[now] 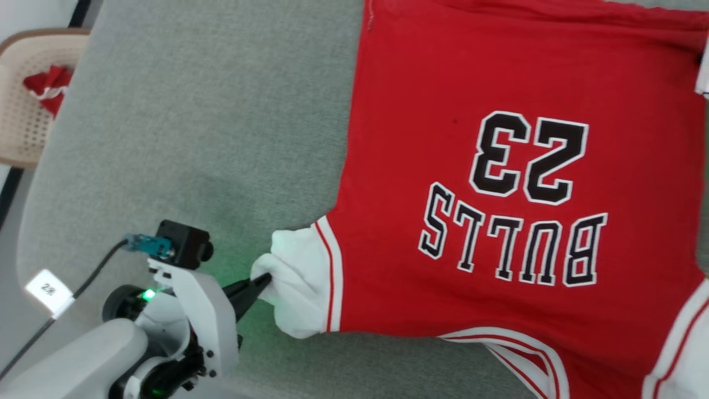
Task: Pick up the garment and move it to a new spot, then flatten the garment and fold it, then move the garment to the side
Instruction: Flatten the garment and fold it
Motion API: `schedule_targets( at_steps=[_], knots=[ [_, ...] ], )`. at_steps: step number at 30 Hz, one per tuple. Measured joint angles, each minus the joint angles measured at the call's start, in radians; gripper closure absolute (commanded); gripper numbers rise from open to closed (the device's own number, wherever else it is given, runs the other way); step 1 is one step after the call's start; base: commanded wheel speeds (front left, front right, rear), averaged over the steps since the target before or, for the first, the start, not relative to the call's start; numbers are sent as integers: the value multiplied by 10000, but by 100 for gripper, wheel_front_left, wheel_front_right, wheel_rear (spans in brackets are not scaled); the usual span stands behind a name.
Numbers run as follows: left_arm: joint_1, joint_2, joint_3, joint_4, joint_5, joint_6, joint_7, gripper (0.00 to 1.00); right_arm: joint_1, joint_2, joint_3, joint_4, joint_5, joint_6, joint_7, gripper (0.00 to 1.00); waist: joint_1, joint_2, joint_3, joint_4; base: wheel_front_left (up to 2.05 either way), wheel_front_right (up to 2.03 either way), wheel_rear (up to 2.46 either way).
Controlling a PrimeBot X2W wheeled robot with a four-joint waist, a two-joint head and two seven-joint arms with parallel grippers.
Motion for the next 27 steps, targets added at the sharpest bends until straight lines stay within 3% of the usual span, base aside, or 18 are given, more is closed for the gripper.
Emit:
schedule_targets(
  at_steps=[6,12,19,23,27],
  knots=[
    [198,456,163,-144,-75,217,-92,100,-63,305,1005,-82,201,0,198,100,0,0,-221,-506,0,0,0],
    [452,913,276,-408,-196,453,-107,100,709,514,2571,-1225,1476,0,316,100,1,0,-501,-1161,0,0,0],
    [702,1409,368,-780,-380,750,-69,100,3221,-420,4165,-4677,3862,0,1066,100,1,0,-924,-1995,0,0,0],
    [834,1615,380,-1014,-428,844,2,100,5280,-1256,4128,-7202,5055,0,1825,100,0,-1,-1182,-2426,0,0,0],
    [900,1797,424,-1212,-495,974,4,100,7686,-1758,3413,-9451,5434,-2,2581,100,0,0,-1397,-2803,0,0,0]
  ],
)
